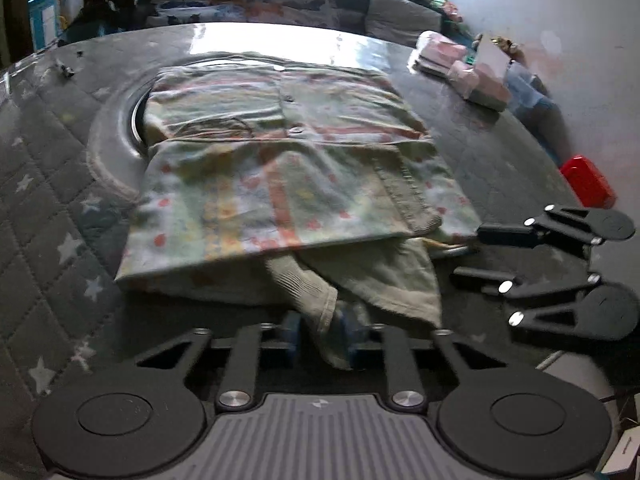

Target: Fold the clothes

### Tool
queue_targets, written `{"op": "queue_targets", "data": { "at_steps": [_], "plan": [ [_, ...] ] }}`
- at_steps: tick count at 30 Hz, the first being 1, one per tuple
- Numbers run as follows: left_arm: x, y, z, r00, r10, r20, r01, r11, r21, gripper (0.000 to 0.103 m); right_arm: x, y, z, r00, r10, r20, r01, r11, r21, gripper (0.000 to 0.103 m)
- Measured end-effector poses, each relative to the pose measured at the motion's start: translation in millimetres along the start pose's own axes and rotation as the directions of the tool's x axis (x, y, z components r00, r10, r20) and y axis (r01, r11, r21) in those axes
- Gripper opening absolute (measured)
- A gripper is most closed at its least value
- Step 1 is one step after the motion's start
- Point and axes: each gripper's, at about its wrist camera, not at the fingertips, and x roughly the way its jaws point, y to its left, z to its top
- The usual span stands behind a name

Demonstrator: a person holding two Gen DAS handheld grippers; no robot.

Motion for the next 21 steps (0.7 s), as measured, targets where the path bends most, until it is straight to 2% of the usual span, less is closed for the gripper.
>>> {"op": "queue_targets", "data": {
  "at_steps": [3, 5, 9, 16, 18, 19, 20, 21],
  "plan": [
    [-6, 1, 11, 0.999, -0.023, 0.024, 0.023, 1.000, -0.001, 0.011, 2, 6, -2, 1.000, 0.014, -0.003, -0.014, 0.999, -0.039, 0.051],
    [-11, 2, 20, 0.998, -0.037, 0.044, 0.037, 0.999, -0.005, 0.010, 4, 10, -2, 1.000, 0.017, 0.001, -0.017, 0.998, -0.063, 0.056],
    [-16, 8, 44, 0.996, -0.059, 0.074, 0.061, 0.998, -0.022, 0.010, 8, 16, 3, 0.999, 0.023, 0.036, -0.019, 0.995, -0.103, 0.059],
    [-10, 22, 73, 0.992, -0.104, 0.077, 0.110, 0.991, -0.080, 0.010, 12, 27, 19, 0.992, 0.053, 0.112, -0.035, 0.987, -0.159, 0.060],
    [-8, 26, 76, 0.991, -0.112, 0.077, 0.119, 0.989, -0.087, 0.010, 13, 29, 25, 0.989, 0.056, 0.137, -0.033, 0.985, -0.167, 0.056],
    [-7, 27, 76, 0.991, -0.113, 0.075, 0.119, 0.989, -0.088, 0.010, 14, 27, 28, 0.988, 0.066, 0.139, -0.045, 0.988, -0.148, 0.049],
    [-7, 29, 75, 0.991, -0.112, 0.073, 0.118, 0.989, -0.086, 0.010, 16, 25, 32, 0.987, 0.076, 0.141, -0.058, 0.990, -0.130, 0.033],
    [-9, 30, 71, 0.991, -0.104, 0.079, 0.110, 0.991, -0.076, 0.011, 16, 21, 35, 0.986, 0.081, 0.143, -0.066, 0.992, -0.110, 0.025]
  ]
}}
